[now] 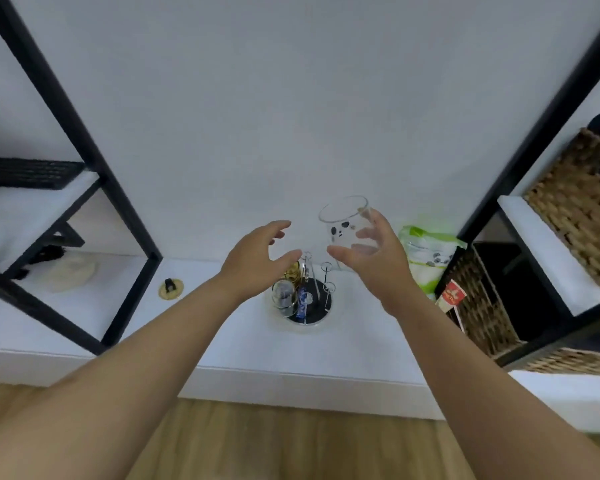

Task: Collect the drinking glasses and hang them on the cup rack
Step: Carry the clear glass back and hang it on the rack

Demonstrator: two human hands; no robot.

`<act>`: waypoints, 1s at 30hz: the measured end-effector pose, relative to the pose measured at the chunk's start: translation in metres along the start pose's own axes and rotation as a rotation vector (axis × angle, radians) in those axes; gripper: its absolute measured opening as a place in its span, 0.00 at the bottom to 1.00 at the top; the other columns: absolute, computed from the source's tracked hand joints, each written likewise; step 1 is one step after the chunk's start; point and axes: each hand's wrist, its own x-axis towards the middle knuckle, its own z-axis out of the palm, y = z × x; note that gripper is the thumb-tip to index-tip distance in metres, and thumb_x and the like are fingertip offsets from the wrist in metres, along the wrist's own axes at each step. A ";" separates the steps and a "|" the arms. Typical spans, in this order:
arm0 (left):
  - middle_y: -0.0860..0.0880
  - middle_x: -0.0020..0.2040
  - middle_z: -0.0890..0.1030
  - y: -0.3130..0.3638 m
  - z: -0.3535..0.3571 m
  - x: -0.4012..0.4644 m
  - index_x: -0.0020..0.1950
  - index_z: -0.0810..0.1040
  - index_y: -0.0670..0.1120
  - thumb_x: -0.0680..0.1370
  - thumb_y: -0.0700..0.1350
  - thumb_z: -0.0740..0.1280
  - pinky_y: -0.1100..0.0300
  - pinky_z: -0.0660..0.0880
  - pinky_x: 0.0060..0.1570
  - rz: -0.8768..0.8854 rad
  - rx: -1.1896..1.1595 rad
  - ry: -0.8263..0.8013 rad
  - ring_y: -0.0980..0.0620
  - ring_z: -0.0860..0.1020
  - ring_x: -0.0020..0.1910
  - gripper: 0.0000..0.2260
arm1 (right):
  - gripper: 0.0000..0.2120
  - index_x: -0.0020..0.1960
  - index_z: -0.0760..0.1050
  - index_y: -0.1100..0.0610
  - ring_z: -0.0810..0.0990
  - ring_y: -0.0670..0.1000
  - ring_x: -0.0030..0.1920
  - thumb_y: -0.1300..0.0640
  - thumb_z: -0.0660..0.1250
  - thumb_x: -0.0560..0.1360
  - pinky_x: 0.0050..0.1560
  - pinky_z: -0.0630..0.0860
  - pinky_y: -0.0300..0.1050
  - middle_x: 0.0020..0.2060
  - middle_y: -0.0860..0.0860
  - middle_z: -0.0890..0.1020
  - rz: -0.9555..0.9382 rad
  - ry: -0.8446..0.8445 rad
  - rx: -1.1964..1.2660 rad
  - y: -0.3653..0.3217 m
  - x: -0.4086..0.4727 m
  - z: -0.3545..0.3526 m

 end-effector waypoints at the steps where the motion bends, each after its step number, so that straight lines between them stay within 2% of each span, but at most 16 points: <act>1: 0.57 0.67 0.76 -0.011 0.003 0.000 0.76 0.68 0.58 0.77 0.60 0.70 0.54 0.73 0.63 0.003 0.005 -0.022 0.56 0.74 0.64 0.28 | 0.42 0.75 0.68 0.39 0.82 0.48 0.58 0.48 0.84 0.67 0.47 0.76 0.37 0.61 0.47 0.77 0.020 0.023 0.007 0.005 -0.003 0.005; 4: 0.56 0.68 0.76 -0.048 0.019 0.007 0.76 0.68 0.57 0.75 0.58 0.74 0.54 0.73 0.63 0.004 0.016 -0.076 0.54 0.74 0.66 0.31 | 0.42 0.76 0.66 0.39 0.84 0.39 0.46 0.52 0.83 0.68 0.37 0.75 0.27 0.58 0.46 0.78 0.069 0.093 0.060 0.024 -0.010 0.020; 6: 0.55 0.69 0.75 -0.073 0.035 0.013 0.77 0.66 0.57 0.73 0.57 0.76 0.54 0.72 0.63 -0.004 0.006 -0.110 0.53 0.74 0.66 0.35 | 0.39 0.72 0.67 0.41 0.84 0.35 0.43 0.54 0.83 0.68 0.37 0.75 0.26 0.56 0.47 0.81 0.080 0.158 0.097 0.040 -0.012 0.029; 7: 0.55 0.69 0.75 -0.086 0.045 0.014 0.78 0.65 0.58 0.73 0.57 0.77 0.53 0.72 0.63 -0.016 -0.006 -0.120 0.52 0.74 0.67 0.37 | 0.36 0.69 0.68 0.44 0.84 0.36 0.44 0.54 0.83 0.68 0.41 0.79 0.31 0.56 0.48 0.83 0.087 0.183 0.123 0.049 -0.013 0.033; 9: 0.54 0.70 0.75 -0.112 0.065 0.018 0.79 0.62 0.58 0.71 0.57 0.78 0.51 0.72 0.65 -0.046 -0.055 -0.122 0.52 0.73 0.68 0.41 | 0.32 0.66 0.72 0.48 0.86 0.49 0.52 0.49 0.83 0.67 0.55 0.84 0.51 0.54 0.49 0.85 0.137 0.229 0.243 0.076 -0.013 0.041; 10: 0.54 0.70 0.74 -0.125 0.075 0.017 0.79 0.61 0.59 0.71 0.57 0.78 0.50 0.72 0.66 -0.077 -0.094 -0.104 0.52 0.72 0.68 0.42 | 0.32 0.66 0.74 0.49 0.86 0.55 0.55 0.45 0.82 0.66 0.59 0.83 0.60 0.53 0.50 0.86 0.177 0.228 0.332 0.091 -0.013 0.045; 11: 0.54 0.70 0.74 -0.138 0.085 0.016 0.80 0.60 0.59 0.71 0.56 0.79 0.50 0.71 0.66 -0.103 -0.125 -0.090 0.53 0.72 0.68 0.42 | 0.31 0.65 0.75 0.49 0.84 0.59 0.57 0.42 0.81 0.67 0.60 0.83 0.63 0.54 0.52 0.85 0.217 0.223 0.439 0.105 -0.015 0.048; 13: 0.58 0.68 0.73 -0.160 0.107 0.014 0.79 0.61 0.60 0.71 0.54 0.79 0.55 0.70 0.64 -0.126 -0.163 -0.083 0.54 0.71 0.67 0.41 | 0.28 0.63 0.78 0.49 0.81 0.61 0.57 0.39 0.80 0.68 0.58 0.83 0.64 0.56 0.56 0.80 0.291 0.222 0.639 0.135 -0.017 0.054; 15: 0.65 0.60 0.73 -0.180 0.126 0.015 0.77 0.64 0.60 0.72 0.51 0.79 0.62 0.69 0.56 -0.104 -0.165 -0.074 0.56 0.71 0.62 0.38 | 0.29 0.62 0.79 0.50 0.79 0.61 0.54 0.39 0.80 0.66 0.57 0.83 0.63 0.56 0.58 0.77 0.360 0.227 0.775 0.163 -0.017 0.059; 17: 0.62 0.61 0.73 -0.194 0.143 0.021 0.76 0.65 0.58 0.71 0.50 0.79 0.62 0.67 0.55 -0.081 -0.143 -0.072 0.55 0.72 0.62 0.37 | 0.28 0.63 0.78 0.52 0.80 0.62 0.49 0.42 0.77 0.67 0.54 0.84 0.60 0.52 0.58 0.78 0.413 0.233 0.820 0.187 -0.016 0.064; 20: 0.52 0.72 0.72 -0.213 0.167 0.036 0.79 0.63 0.56 0.71 0.54 0.79 0.59 0.66 0.61 -0.066 -0.077 -0.072 0.52 0.71 0.70 0.40 | 0.17 0.57 0.75 0.54 0.81 0.61 0.44 0.47 0.72 0.73 0.48 0.85 0.57 0.46 0.56 0.81 0.437 0.232 0.801 0.221 -0.011 0.070; 22: 0.52 0.73 0.72 -0.223 0.180 0.046 0.79 0.63 0.55 0.71 0.55 0.78 0.57 0.68 0.64 -0.049 -0.061 -0.064 0.50 0.70 0.71 0.40 | 0.14 0.55 0.73 0.54 0.80 0.62 0.44 0.49 0.71 0.74 0.47 0.85 0.58 0.48 0.58 0.80 0.444 0.245 0.767 0.241 -0.006 0.072; 24: 0.51 0.73 0.72 -0.229 0.190 0.056 0.79 0.64 0.55 0.72 0.55 0.77 0.53 0.70 0.67 -0.009 -0.054 -0.062 0.49 0.71 0.71 0.38 | 0.17 0.56 0.74 0.55 0.80 0.62 0.45 0.49 0.72 0.71 0.47 0.84 0.59 0.53 0.60 0.79 0.442 0.245 0.674 0.255 0.002 0.073; 27: 0.51 0.73 0.73 -0.237 0.202 0.064 0.78 0.66 0.54 0.75 0.53 0.75 0.47 0.72 0.68 0.029 -0.040 -0.048 0.48 0.72 0.70 0.33 | 0.20 0.61 0.76 0.53 0.81 0.55 0.41 0.53 0.77 0.72 0.48 0.85 0.58 0.56 0.60 0.81 0.358 0.256 0.431 0.266 0.011 0.074; 29: 0.51 0.71 0.74 -0.243 0.209 0.066 0.76 0.68 0.53 0.77 0.53 0.72 0.46 0.72 0.67 0.045 -0.039 -0.010 0.48 0.73 0.69 0.29 | 0.19 0.61 0.77 0.46 0.83 0.49 0.38 0.55 0.79 0.73 0.50 0.85 0.60 0.55 0.56 0.83 0.285 0.275 0.246 0.269 0.015 0.077; 30: 0.51 0.71 0.75 -0.245 0.211 0.066 0.76 0.69 0.53 0.78 0.53 0.71 0.46 0.73 0.67 0.052 -0.039 0.011 0.48 0.73 0.69 0.27 | 0.22 0.61 0.76 0.42 0.84 0.49 0.41 0.53 0.80 0.72 0.52 0.85 0.60 0.54 0.55 0.83 0.249 0.275 0.136 0.270 0.017 0.077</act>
